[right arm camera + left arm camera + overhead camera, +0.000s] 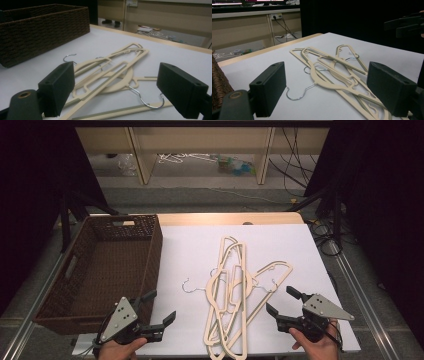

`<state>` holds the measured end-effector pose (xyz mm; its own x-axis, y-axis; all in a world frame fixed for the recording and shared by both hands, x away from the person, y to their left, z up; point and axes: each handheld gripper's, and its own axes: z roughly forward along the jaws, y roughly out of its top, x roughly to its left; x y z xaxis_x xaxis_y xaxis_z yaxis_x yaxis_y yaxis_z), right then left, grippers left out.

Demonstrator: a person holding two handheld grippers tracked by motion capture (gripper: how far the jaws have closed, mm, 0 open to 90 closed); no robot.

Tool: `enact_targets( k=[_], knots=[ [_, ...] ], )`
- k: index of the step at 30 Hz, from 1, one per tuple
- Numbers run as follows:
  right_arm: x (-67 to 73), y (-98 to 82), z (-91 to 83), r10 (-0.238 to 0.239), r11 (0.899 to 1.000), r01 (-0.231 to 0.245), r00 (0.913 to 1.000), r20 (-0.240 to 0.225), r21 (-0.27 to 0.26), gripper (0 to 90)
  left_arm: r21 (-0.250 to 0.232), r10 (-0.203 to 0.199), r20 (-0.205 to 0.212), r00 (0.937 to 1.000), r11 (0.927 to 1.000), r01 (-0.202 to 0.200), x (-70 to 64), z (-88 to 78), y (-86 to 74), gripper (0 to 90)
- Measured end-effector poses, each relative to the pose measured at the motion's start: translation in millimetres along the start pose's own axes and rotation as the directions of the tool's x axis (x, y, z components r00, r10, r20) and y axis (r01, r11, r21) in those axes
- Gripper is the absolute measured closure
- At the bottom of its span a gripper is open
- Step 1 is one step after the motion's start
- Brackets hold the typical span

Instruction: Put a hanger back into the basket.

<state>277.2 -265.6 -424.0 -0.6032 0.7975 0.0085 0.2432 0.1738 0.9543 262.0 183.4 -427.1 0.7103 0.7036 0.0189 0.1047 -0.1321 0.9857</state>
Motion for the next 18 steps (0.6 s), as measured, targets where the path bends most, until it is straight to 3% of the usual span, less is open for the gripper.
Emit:
enact_targets(
  k=[2,12,18],
  knots=[
    [0.4,-0.9,1.7,0.004,1.0,-0.004,1.0,-0.004,-0.013,16.0,0.001,-0.005,0.004,1.0,1.0,0.005,-0.5,0.3,0.0,15.6],
    [3.4,-2.1,6.4,0.012,0.997,-0.011,0.9999,-0.006,0.072,16.1,0.008,0.004,0.002,1.0,1.0,-0.004,-0.7,1.2,-0.4,15.6],
    [10.3,-5.2,23.7,0.008,0.983,-0.002,0.9995,-0.032,0.181,16.7,0.014,-0.008,0.002,1.0,0.9999,0.008,-2.3,2.0,-0.8,15.7]
  ],
)
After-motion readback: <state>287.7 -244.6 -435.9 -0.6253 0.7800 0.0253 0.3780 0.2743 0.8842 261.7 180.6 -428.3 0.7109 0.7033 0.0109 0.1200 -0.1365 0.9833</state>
